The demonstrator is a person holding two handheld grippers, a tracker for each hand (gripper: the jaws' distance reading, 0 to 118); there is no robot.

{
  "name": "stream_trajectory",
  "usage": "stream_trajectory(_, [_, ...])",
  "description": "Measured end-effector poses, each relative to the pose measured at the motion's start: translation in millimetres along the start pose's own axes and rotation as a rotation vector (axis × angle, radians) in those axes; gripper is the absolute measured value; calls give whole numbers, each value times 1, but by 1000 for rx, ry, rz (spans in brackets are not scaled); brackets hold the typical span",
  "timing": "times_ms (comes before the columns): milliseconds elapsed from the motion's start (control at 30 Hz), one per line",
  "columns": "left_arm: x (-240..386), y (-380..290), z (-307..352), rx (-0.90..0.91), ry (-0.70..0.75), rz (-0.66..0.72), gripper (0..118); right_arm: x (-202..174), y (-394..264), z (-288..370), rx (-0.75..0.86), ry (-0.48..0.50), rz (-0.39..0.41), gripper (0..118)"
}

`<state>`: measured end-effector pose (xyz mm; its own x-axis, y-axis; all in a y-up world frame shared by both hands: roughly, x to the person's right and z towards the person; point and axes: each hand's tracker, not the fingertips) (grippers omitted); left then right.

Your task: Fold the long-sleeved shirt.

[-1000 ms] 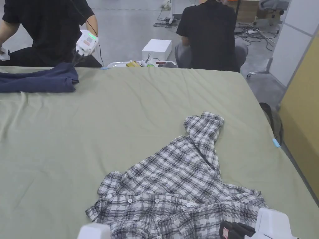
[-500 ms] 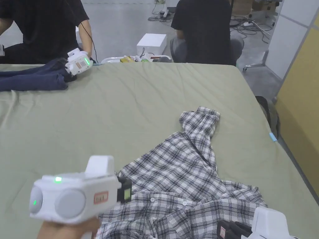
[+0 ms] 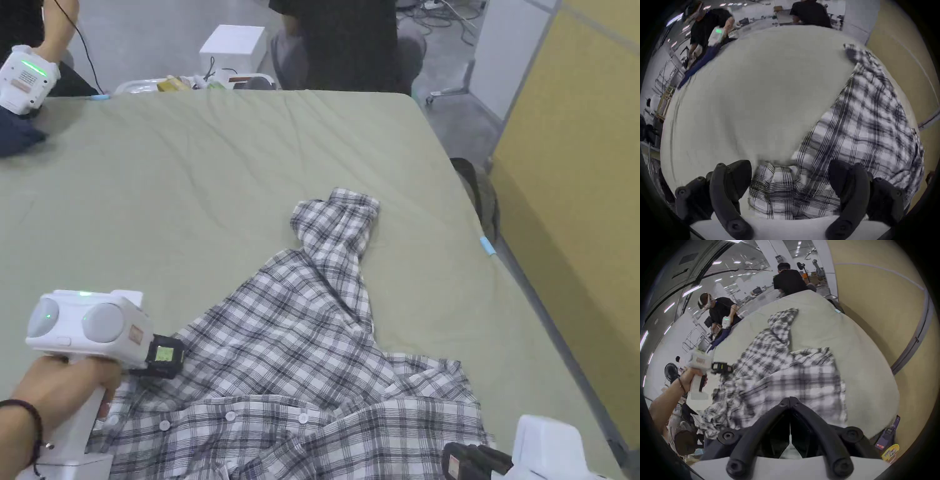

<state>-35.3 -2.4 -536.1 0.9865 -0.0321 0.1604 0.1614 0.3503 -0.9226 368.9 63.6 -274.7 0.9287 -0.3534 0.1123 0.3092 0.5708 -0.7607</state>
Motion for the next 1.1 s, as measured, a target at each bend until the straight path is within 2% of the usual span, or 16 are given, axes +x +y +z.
stream_trajectory(67, [1,-14,3,12,-72,-31,79,13,24,-10,12,-19,-4,0])
stream_trajectory(100, [3,-17,2,19,-84,-49,56,18,37,-16,11,-17,0,0])
stream_trajectory(133, [3,-19,1,30,-67,-69,49,24,55,-26,5,-7,15,12])
stream_trajectory(167, [2,-20,5,36,-81,-66,42,30,74,-39,-3,7,31,39])
stream_trajectory(200, [2,-18,7,41,-92,-62,27,35,90,-51,-4,-7,26,77])
stream_trajectory(233, [2,-17,9,38,-92,-60,24,41,107,-66,-13,-33,9,86])
stream_trajectory(333, [0,-15,11,41,-118,-85,24,55,144,-111,-116,-58,-14,83])
stream_trajectory(467, [-2,-13,10,32,-136,-91,25,60,156,-165,-336,-156,48,81])
stream_trajectory(567, [-3,-10,13,40,-152,-123,49,64,150,-186,-409,-187,55,73])
stream_trajectory(600, [-2,-9,15,73,-147,-131,72,64,149,-188,-404,-189,69,73])
stream_trajectory(633, [-2,-7,18,114,-148,-133,83,62,149,-189,-404,-186,85,72])
stream_trajectory(667, [-2,-4,19,126,-174,-116,83,61,147,-186,-402,-194,98,69])
stream_trajectory(733, [-2,4,15,96,-238,-77,55,58,144,-186,-398,-217,163,58])
stream_trajectory(800, [6,6,8,80,-232,-69,8,59,144,-183,-392,-213,153,42])
stream_trajectory(867, [8,7,0,66,-164,-99,5,61,145,-176,-362,-217,148,0])
stream_trajectory(1100, [-17,-1,48,157,-208,-13,3,54,154,-115,-212,-116,129,0])
